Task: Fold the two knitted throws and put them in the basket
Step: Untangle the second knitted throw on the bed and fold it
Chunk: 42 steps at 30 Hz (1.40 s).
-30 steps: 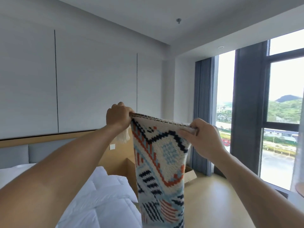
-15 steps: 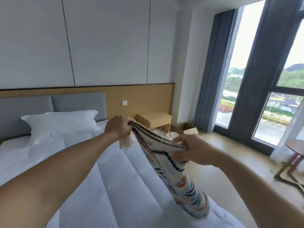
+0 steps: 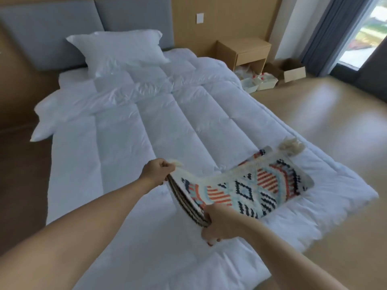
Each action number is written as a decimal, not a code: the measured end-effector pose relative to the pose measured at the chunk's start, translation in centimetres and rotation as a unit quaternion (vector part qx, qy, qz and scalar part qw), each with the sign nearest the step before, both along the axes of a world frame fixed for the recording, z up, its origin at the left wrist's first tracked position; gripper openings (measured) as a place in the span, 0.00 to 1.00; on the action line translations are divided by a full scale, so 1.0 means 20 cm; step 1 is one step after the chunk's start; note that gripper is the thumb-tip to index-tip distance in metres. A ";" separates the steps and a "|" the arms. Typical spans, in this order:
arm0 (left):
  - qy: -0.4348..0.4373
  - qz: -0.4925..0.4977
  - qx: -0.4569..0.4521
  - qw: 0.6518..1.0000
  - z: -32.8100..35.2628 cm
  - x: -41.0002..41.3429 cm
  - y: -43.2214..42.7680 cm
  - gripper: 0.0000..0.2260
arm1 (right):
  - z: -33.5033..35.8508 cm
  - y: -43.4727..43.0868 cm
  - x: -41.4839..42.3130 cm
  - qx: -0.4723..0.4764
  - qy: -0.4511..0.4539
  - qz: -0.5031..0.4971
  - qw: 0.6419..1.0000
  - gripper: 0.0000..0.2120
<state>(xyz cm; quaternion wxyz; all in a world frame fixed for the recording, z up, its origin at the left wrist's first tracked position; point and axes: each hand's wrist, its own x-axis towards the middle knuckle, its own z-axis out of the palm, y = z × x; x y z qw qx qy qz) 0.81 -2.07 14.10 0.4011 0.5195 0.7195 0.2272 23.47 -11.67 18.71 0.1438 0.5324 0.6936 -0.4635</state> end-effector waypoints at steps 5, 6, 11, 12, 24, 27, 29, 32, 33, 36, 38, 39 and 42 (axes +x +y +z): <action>-0.015 0.048 -0.036 0.998 -0.38 -0.22 -0.20 0.06 | -0.38 -0.14 -0.30 -0.012 -0.008 0.060 0.998 0.08; -0.018 0.052 -0.039 0.998 -0.45 -0.26 -0.24 0.06 | -0.45 -0.17 -0.35 -0.017 -0.009 0.067 0.998 0.09; -0.054 0.110 -0.068 0.990 -0.76 -0.44 -0.43 0.29 | -0.75 -0.32 -0.55 -0.029 -0.011 0.101 0.994 0.11; -0.055 0.124 -0.077 0.988 -0.80 -0.47 -0.47 0.33 | -0.79 -0.35 -0.58 -0.032 -0.010 0.110 0.993 0.11; -0.050 0.209 -0.105 0.971 -1.17 -0.62 -0.65 0.25 | -1.24 -0.56 -0.79 -0.017 -0.004 0.168 0.986 0.09; -0.059 0.209 -0.121 0.969 -1.20 -0.63 -0.65 0.26 | -1.29 -0.55 -0.79 -0.061 0.024 0.137 0.988 0.10; -0.061 0.208 -0.132 0.967 -1.20 -0.62 -0.65 0.27 | -1.28 -0.51 -0.77 -0.107 0.044 0.120 0.986 0.11; -0.053 0.207 -0.141 0.967 -1.16 -0.62 -0.64 0.29 | -1.25 -0.40 -0.73 -0.145 0.074 0.082 0.983 0.13; -0.045 0.206 -0.144 0.967 -1.15 -0.61 -0.63 0.30 | -1.23 -0.36 -0.71 -0.134 0.075 0.070 0.986 0.12; 0.008 0.191 -0.166 0.967 -1.13 -0.59 -0.60 0.30 | -1.16 -0.20 -0.64 -0.059 0.062 0.043 0.995 0.08; 0.062 0.161 -0.201 0.964 -1.12 -0.58 -0.57 0.29 | -1.12 -0.07 -0.56 0.007 0.050 0.031 0.998 0.08; 0.082 0.149 -0.222 0.960 -1.12 -0.58 -0.56 0.29 | -1.12 0.00 -0.51 0.029 0.042 0.025 0.998 0.08; 0.123 0.156 -0.288 0.937 -1.08 -0.56 -0.51 0.30 | -1.10 0.20 -0.34 0.096 0.025 0.025 0.995 0.11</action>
